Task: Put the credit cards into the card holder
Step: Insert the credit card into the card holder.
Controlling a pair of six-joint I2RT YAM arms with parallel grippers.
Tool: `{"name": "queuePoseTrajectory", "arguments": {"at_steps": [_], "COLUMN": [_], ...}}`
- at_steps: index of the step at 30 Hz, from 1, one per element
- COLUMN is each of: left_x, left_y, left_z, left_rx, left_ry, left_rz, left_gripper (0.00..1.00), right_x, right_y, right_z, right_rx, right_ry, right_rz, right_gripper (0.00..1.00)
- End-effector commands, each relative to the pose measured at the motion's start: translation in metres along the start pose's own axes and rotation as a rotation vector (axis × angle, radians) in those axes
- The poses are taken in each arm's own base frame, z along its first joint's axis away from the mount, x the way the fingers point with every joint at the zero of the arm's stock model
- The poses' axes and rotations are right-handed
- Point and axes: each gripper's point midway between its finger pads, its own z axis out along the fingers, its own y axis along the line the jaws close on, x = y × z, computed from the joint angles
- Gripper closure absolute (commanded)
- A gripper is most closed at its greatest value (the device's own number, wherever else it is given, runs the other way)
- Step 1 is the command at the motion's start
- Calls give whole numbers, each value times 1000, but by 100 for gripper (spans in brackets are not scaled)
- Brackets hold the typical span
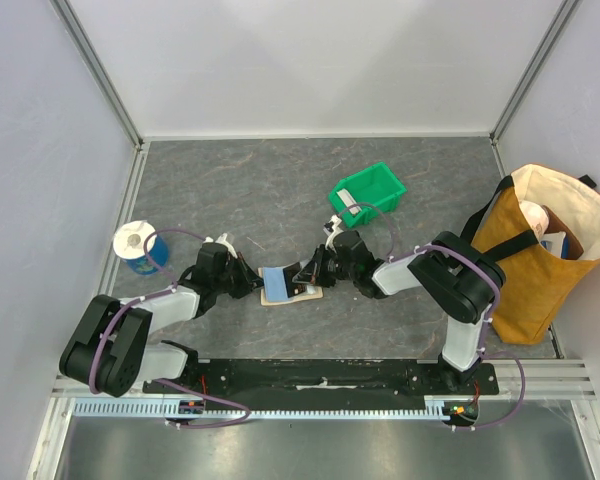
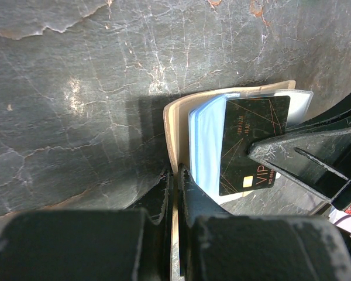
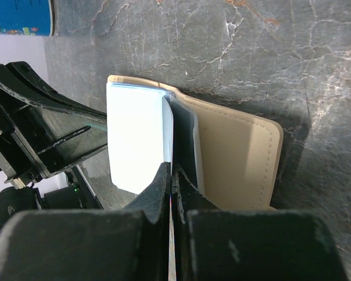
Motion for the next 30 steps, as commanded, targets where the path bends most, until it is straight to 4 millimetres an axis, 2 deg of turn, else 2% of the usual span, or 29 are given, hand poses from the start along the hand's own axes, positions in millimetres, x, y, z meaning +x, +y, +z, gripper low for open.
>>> {"name": "queuePoseTrajectory", "arguments": {"at_steps": [1,16,24,27,30], "left_x": [10,13,12,13,13], "left_y": [19,20,21,21,21], "left_z": [2,4,4,4,5], "left_rx": [-69,-67,-69,-67,-66], "left_ry": [32,37,33,33,32], "left_rz": [12,-3,-9,-8,-11], "left_gripper": [98,98,98,98,98], "right_x": [16,24,26,28,26], "right_y": [-17,-6,-1,-3,5], "right_z": [5,12,7,14,23], "right_rx": [57,-8,-14,-19,-46], "right_ry": [51,56,62,78,87], "right_rz": [-23,42,68,82,94], "right_gripper": [100,100,100,100,100]}}
